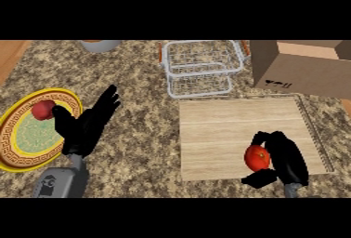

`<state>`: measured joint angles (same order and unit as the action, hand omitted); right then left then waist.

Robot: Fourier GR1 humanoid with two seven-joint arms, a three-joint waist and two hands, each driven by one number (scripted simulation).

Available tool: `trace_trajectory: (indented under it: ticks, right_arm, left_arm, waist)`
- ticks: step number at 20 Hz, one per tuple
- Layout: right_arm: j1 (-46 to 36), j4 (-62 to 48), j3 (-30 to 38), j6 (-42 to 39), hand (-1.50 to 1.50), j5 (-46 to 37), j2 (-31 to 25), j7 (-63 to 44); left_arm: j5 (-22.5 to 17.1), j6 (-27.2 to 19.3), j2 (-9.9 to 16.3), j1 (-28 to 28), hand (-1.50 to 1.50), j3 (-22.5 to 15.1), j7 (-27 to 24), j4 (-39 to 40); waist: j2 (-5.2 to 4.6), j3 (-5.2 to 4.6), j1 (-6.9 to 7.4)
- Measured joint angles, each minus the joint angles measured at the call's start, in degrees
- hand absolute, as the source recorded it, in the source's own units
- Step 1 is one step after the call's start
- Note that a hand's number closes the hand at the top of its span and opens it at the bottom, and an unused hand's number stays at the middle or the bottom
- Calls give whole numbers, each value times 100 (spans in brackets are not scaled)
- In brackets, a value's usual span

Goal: Pick the tomato from the tray and place it in the tiered basket

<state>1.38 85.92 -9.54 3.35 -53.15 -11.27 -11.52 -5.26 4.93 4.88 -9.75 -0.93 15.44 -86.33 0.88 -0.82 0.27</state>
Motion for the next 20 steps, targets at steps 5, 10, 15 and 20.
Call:
trace_trajectory:
  ticks: [5,10,15,20]
  right_arm:
    - [72,1000,71,-800,150,-86,-23,-1086]
    - [203,2634,192,-1356,150,310,230,-1936]
    - [31,4207,310,-1803,150,514,254,-2571]
    - [-933,4692,692,-2409,150,678,76,-3224]
  left_arm:
    - [-14,29,30,-29,0,74,-46,101]
    - [48,-9,-23,97,0,30,-132,70]
    - [101,-69,-91,69,0,18,-209,172]
    - [88,-43,-79,45,0,4,-102,93]
  waist:
    - [-55,54,-58]
    - [-53,67,-110]
    - [-59,73,-108]
    - [-67,75,-60]
